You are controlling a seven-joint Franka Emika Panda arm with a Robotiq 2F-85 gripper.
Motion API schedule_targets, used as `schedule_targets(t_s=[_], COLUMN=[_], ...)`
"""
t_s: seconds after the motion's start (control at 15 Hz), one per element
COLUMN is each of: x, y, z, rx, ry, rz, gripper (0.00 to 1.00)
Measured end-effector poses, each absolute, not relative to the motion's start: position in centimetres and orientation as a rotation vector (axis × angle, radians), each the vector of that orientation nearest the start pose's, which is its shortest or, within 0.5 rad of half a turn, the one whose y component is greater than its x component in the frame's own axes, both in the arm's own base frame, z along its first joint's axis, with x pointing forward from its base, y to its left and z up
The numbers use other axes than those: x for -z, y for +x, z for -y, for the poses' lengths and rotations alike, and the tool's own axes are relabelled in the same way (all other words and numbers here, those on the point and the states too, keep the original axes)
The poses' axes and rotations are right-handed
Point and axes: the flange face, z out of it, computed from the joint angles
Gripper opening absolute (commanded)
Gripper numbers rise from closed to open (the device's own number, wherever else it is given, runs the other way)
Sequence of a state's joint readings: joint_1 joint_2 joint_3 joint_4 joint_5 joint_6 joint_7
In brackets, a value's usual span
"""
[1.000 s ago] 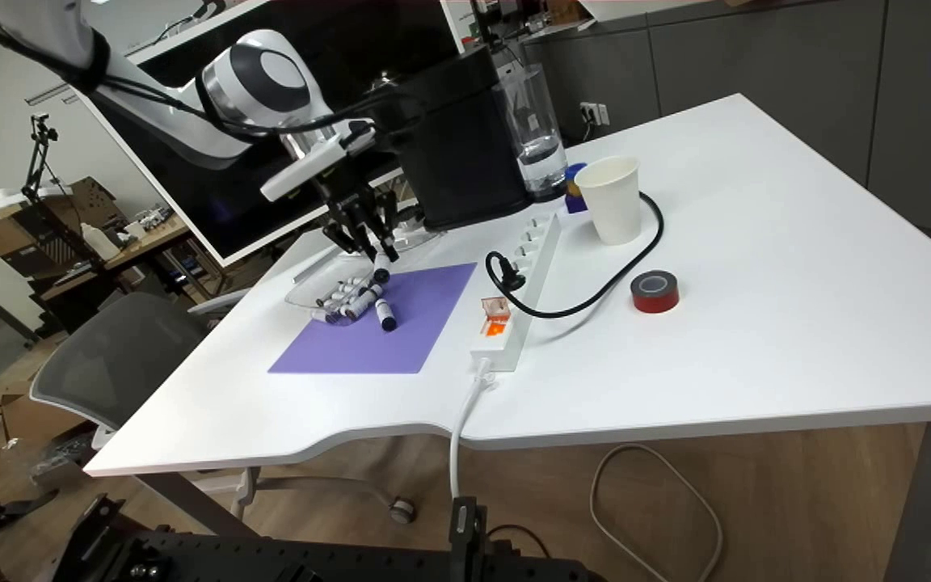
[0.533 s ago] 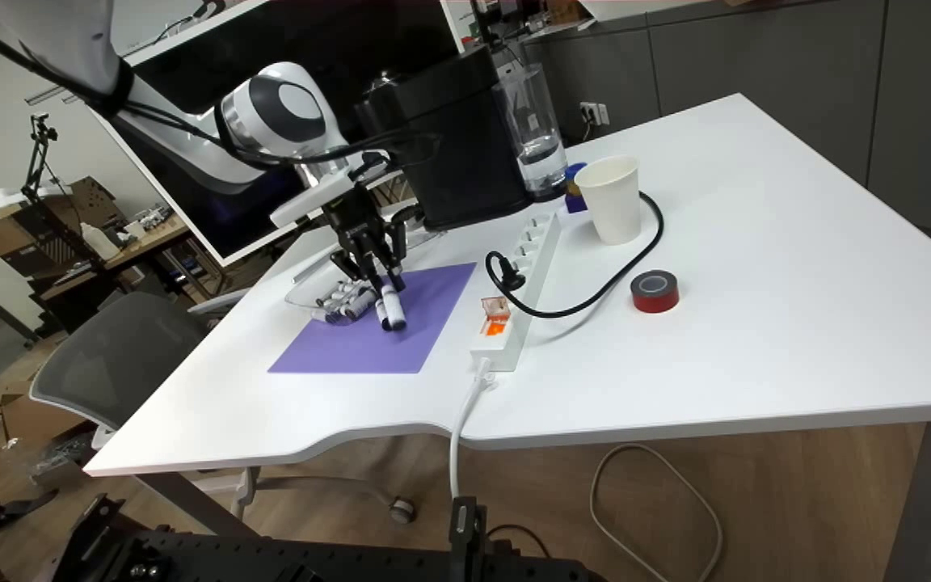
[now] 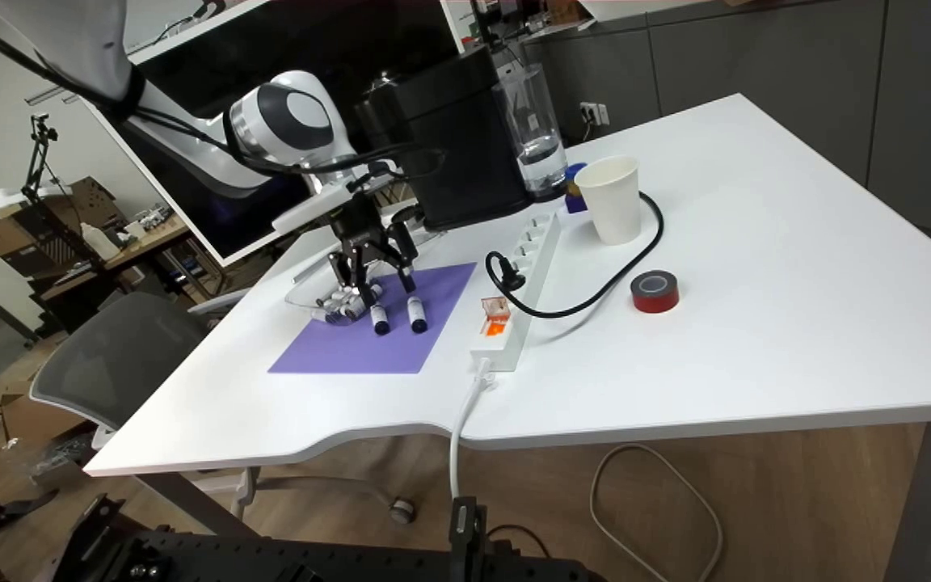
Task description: Move a bottle from the container to the table
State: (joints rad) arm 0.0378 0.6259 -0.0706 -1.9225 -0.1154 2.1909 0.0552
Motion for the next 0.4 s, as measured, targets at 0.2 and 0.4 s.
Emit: schedule_targets(t_s=[0.2,0.4], x=[-14.7,-16.5], y=[58.1,58.5], z=[3.3,4.0], rx=[-0.576,-0.543], ry=[-3.228,-3.241], rz=[-0.074,-0.131], gripper=[1.00,1.00])
